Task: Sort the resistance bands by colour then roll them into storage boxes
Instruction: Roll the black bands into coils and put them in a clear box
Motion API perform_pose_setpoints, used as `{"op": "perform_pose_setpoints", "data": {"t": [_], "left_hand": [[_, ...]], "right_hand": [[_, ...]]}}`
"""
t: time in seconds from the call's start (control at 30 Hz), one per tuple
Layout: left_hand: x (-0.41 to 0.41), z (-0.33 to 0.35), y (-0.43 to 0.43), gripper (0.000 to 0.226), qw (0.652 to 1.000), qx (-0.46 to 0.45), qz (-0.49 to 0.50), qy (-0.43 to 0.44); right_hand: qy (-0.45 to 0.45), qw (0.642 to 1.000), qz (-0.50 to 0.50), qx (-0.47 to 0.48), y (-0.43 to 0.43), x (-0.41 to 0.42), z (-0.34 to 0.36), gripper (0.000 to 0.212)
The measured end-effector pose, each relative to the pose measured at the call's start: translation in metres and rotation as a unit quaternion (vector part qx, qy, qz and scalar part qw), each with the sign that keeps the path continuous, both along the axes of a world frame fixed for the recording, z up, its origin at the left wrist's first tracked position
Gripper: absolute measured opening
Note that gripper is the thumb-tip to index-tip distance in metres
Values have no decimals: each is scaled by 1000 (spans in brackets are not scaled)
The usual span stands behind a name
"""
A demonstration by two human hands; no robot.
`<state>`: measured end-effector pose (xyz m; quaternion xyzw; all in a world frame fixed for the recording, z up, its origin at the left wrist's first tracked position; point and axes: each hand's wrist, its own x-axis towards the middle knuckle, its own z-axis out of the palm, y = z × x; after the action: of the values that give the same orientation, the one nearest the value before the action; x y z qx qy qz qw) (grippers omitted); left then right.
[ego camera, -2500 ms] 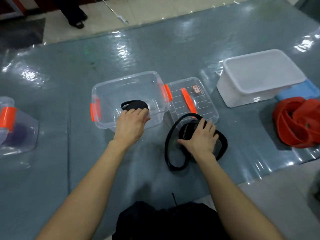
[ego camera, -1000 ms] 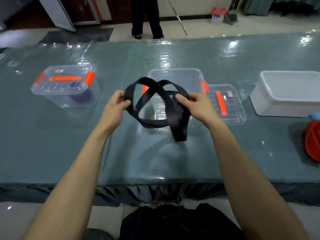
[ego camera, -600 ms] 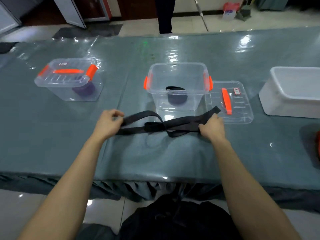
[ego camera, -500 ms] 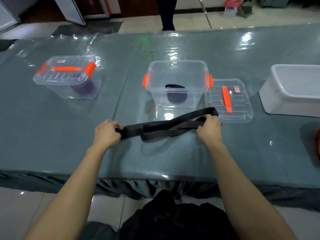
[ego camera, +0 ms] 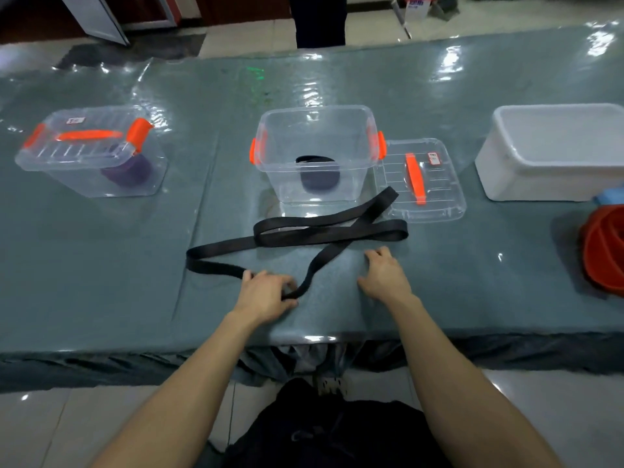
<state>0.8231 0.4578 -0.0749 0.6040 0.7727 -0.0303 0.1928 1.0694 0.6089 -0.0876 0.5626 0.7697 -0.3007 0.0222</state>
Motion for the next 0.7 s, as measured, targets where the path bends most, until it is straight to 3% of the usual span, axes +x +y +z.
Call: {"op": "perform_pose_setpoints", "data": {"t": [0.1,0.23,0.37,0.43,0.53,0.63,0.7], "left_hand": [[-7,7,-3,18,991,78,50,-100],[-38,68,-6,35,952,181,136,-208],[-41,150,1,21,899,208,127,-363],[-43,177,7,24,881,218,105,-406],[-55,211,19,50,838,248,112,-473],[-68,261,31,39,804,299,126,-498],[-81,299,40,35,805,343,127,-467]], "right_hand": [[95,994,-11,50,-6,-1,2,62],[182,972,44,140,-11,-23,16,79],[249,949,153,116,-16,-68,53,103],[286,938,178,81,-16,-89,82,86],[329,931,156,25,-2,-111,131,20],[384,912,147,-3,23,-123,193,15],[401,900,169,-20,43,-128,244,20]]}}
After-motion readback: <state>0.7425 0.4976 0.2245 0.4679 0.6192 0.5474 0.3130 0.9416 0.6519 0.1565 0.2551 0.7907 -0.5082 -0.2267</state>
